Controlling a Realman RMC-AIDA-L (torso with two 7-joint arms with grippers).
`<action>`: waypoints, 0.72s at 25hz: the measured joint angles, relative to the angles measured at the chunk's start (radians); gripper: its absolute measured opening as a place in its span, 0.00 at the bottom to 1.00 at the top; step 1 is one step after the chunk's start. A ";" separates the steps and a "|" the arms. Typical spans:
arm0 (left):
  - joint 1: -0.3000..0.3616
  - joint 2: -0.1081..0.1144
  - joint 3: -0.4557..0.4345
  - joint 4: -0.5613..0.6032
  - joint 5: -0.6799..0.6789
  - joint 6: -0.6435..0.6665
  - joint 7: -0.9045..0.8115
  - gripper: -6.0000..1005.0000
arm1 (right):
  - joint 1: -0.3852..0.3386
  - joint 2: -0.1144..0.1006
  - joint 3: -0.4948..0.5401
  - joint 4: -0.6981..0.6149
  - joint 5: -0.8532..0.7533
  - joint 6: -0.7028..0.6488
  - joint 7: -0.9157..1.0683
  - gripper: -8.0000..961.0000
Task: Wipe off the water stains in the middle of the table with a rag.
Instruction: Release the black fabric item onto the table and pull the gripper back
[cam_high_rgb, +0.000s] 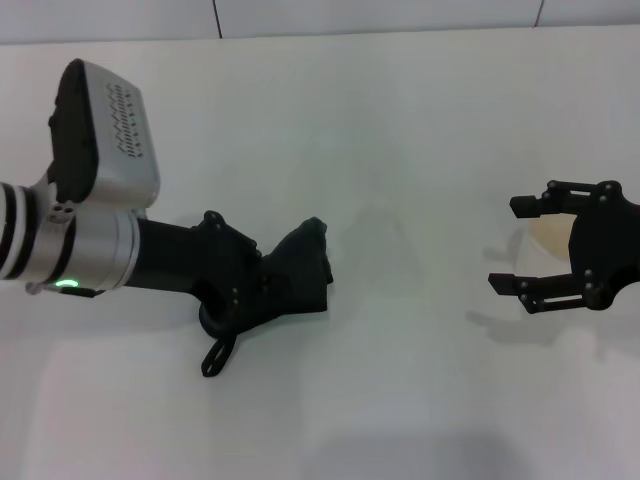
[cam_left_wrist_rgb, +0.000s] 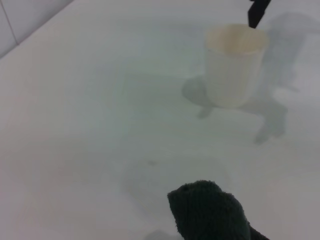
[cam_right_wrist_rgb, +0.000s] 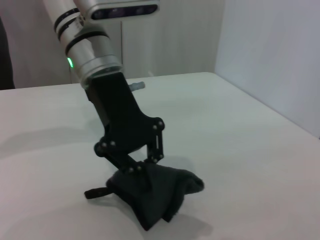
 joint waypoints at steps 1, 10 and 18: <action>0.002 0.000 -0.009 0.000 0.000 0.011 0.000 0.12 | 0.000 0.000 0.000 0.000 0.000 0.001 0.000 0.89; 0.006 0.001 -0.088 0.002 0.001 0.094 -0.002 0.13 | 0.000 0.000 0.000 0.002 -0.001 0.006 0.001 0.89; 0.006 0.003 -0.139 0.003 0.010 0.141 -0.006 0.19 | 0.001 0.000 0.000 0.002 -0.001 0.007 0.002 0.89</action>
